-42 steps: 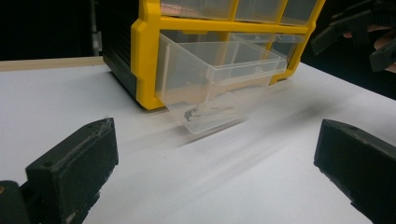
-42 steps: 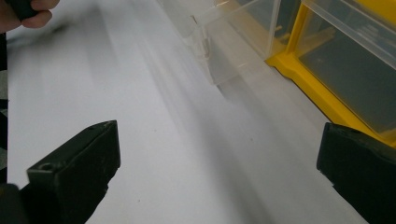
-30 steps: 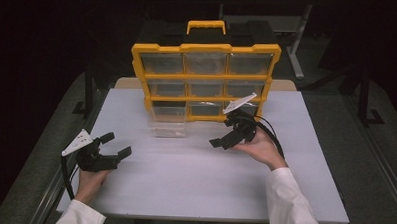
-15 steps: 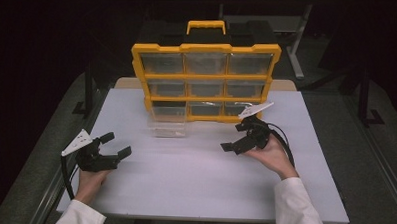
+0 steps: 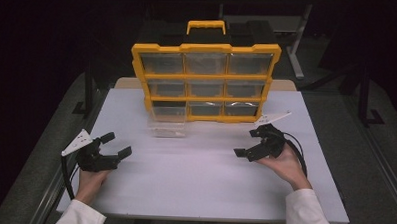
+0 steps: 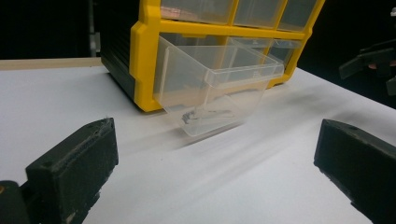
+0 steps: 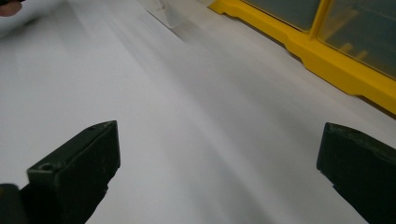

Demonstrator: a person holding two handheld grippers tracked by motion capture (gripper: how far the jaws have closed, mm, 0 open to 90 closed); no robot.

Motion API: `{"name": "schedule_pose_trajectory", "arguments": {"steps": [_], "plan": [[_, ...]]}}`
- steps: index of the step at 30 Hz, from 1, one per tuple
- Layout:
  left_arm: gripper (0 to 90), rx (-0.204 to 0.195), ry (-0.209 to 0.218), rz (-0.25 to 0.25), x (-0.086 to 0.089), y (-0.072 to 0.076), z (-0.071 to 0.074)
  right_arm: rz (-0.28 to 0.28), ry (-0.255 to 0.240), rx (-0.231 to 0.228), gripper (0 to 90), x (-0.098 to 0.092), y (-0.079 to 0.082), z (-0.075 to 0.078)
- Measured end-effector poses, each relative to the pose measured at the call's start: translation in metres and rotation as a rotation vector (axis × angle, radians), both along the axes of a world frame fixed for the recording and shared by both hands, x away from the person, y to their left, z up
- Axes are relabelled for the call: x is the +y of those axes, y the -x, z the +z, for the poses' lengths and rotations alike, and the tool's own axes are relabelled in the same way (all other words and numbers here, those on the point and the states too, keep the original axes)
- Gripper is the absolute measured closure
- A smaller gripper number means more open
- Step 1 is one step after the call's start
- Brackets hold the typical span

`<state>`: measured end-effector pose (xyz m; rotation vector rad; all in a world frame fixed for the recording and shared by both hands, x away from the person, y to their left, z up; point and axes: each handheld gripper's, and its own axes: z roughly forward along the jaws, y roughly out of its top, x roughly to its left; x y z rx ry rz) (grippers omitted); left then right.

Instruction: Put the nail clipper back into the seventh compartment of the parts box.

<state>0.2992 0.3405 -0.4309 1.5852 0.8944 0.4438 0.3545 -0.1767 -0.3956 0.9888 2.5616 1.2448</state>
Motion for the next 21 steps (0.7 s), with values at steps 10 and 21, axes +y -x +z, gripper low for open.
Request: {"name": "schedule_pose_trajectory", "arguments": {"steps": [10,21], "plan": [[0.0,-0.001,-0.001,0.003,0.000,0.000,0.000,-0.061,-0.017,-0.006,0.0,-0.024,0.010,-0.006],[0.0,0.000,0.001,0.003,0.000,-0.001,0.000,-0.108,-0.034,-0.015,0.0,-0.040,0.020,-0.012]]}}
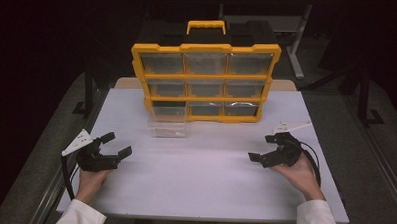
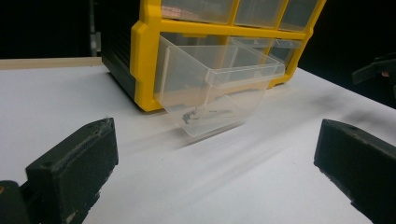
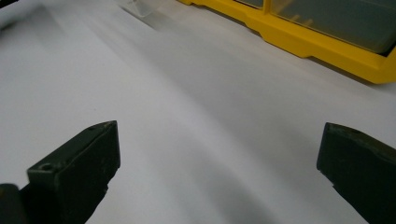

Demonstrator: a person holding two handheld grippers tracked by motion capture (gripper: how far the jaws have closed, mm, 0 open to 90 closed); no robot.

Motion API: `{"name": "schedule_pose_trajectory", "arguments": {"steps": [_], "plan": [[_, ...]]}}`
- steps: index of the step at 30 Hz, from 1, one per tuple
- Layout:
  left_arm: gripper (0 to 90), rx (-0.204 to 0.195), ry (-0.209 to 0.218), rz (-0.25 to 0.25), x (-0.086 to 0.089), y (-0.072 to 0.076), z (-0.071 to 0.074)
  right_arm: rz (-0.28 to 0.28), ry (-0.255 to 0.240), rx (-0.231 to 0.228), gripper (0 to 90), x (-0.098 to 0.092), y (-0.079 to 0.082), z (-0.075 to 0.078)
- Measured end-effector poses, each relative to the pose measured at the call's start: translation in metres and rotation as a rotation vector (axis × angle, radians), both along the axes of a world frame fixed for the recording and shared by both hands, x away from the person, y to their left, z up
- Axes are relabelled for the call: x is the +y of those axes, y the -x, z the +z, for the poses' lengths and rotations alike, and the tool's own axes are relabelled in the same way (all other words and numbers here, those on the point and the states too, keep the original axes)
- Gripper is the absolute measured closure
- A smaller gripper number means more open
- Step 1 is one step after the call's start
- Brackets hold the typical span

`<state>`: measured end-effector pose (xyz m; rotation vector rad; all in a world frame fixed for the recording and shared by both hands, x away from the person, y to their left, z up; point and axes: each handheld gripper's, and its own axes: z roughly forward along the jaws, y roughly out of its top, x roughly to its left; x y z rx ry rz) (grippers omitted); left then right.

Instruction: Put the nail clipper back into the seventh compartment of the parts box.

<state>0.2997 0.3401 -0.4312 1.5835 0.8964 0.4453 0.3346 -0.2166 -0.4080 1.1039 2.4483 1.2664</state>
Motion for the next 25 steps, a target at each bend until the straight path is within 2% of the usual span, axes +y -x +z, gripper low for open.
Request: {"name": "schedule_pose_trajectory", "arguments": {"steps": [13,25], "plan": [[0.0,0.003,0.004,0.005,0.000,0.000,0.000,-0.093,-0.028,-0.034,0.0,-0.027,0.014,-0.009],[0.0,0.002,0.013,0.005,0.001,0.000,0.000,-0.178,-0.020,-0.062,0.0,-0.040,0.023,-0.015]]}}
